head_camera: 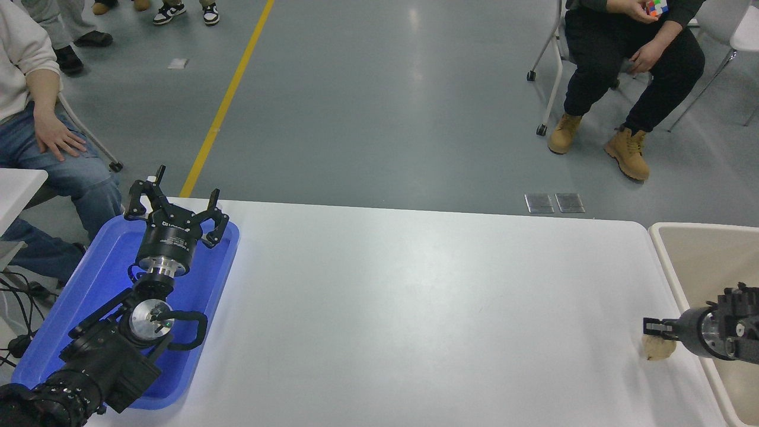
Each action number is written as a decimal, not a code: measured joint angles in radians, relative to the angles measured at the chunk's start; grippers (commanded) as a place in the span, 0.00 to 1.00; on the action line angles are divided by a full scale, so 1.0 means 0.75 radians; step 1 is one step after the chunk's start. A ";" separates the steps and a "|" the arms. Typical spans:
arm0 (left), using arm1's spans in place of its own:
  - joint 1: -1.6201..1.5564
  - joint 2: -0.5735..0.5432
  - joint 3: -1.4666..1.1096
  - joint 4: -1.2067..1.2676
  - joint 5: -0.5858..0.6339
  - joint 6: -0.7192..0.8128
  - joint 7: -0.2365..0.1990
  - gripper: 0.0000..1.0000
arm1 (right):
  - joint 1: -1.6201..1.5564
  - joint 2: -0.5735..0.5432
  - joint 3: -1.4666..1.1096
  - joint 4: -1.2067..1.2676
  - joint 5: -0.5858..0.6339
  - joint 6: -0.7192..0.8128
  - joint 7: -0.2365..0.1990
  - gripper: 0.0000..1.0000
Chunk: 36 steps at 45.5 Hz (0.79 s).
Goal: Pick up paper ball place in dustbin
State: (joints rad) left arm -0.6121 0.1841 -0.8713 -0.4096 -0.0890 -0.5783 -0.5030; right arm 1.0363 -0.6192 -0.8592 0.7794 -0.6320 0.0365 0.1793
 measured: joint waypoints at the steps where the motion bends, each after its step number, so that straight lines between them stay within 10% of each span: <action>1: 0.000 0.000 0.000 0.000 0.000 0.000 0.000 1.00 | 0.007 -0.003 -0.004 0.004 -0.002 0.001 0.003 0.00; 36: 0.000 0.000 0.000 -0.002 0.000 0.000 0.000 1.00 | 0.840 -0.209 -0.336 0.588 -0.048 0.155 0.025 0.00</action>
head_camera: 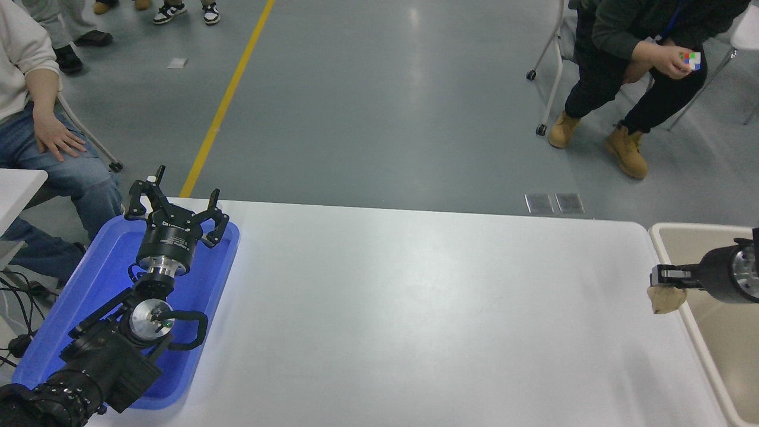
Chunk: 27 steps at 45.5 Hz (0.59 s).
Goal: Pick up paper ball place in dustbin
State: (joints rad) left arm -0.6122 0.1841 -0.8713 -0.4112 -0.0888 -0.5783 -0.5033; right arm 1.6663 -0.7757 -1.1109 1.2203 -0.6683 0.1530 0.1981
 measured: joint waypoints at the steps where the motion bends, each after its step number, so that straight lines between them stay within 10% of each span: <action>1: 0.000 0.000 0.000 0.000 0.000 0.000 0.000 1.00 | 0.027 -0.001 -0.009 0.009 0.000 0.012 0.000 0.00; 27: 0.000 0.000 0.000 0.001 0.000 0.000 0.000 1.00 | 0.595 0.025 -0.108 0.101 0.003 0.399 -0.002 0.00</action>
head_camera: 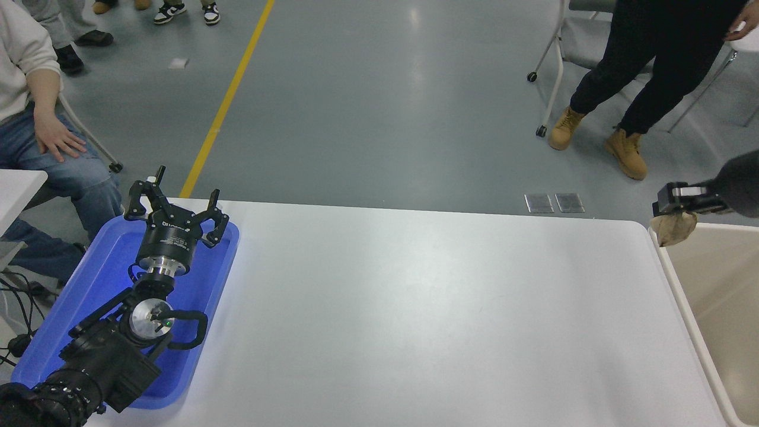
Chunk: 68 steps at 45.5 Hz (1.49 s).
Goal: Pick up paper ball place in dustbin
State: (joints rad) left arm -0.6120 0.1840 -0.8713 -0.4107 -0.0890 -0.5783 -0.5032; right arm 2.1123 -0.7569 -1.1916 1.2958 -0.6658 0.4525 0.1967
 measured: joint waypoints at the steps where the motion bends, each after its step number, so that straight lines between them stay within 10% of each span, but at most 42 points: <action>1: 0.000 0.000 0.000 0.000 0.000 0.000 0.000 1.00 | 0.016 0.004 -0.001 0.001 0.000 0.012 0.000 0.00; 38: 0.000 0.000 0.000 0.002 0.000 0.000 0.000 1.00 | 0.007 0.039 0.001 -0.086 0.000 0.043 -0.006 0.00; 68: 0.000 0.000 0.000 0.002 0.000 0.000 0.000 1.00 | -1.050 0.033 0.261 -1.133 0.284 -0.231 -0.012 0.00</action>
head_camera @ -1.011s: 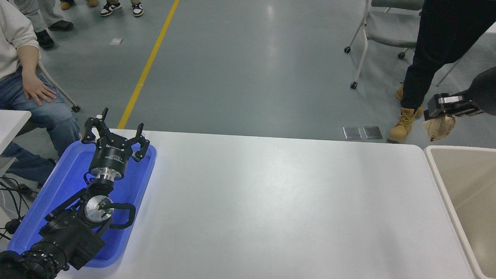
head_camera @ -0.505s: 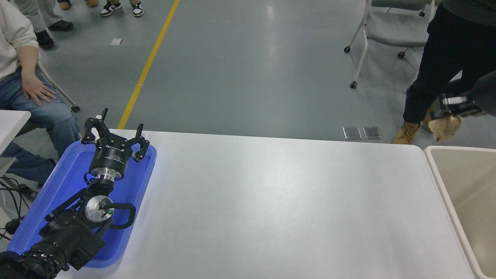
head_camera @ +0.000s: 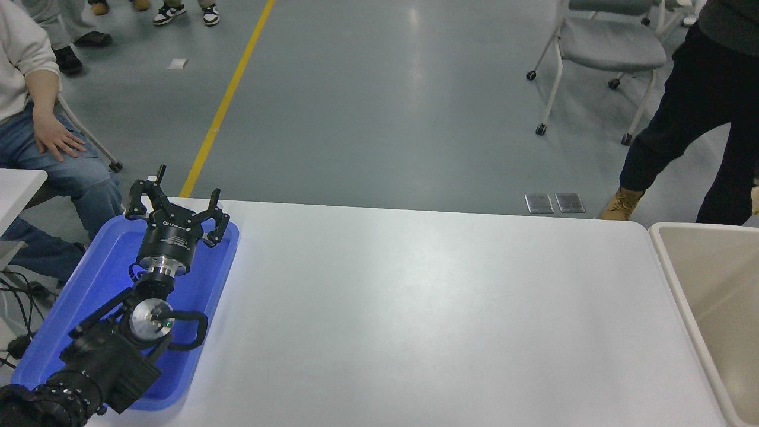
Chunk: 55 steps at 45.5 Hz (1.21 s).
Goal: Pick up paper ball place in dustbin
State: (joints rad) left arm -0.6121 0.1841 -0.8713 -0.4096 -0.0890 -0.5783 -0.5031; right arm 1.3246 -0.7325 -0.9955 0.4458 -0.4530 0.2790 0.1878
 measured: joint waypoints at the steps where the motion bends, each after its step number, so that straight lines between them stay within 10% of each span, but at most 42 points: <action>1: 0.000 0.000 0.000 0.000 0.000 0.000 0.000 1.00 | -0.026 0.001 0.014 -0.017 0.006 -0.009 0.000 0.00; 55: 0.000 0.000 0.000 0.000 0.000 0.000 0.000 1.00 | -0.959 0.272 0.819 -0.510 0.271 -0.576 -0.140 0.00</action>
State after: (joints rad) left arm -0.6120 0.1841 -0.8713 -0.4098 -0.0889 -0.5783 -0.5031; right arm 0.6051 -0.5288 -0.3809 0.0637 -0.2500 -0.1532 0.0828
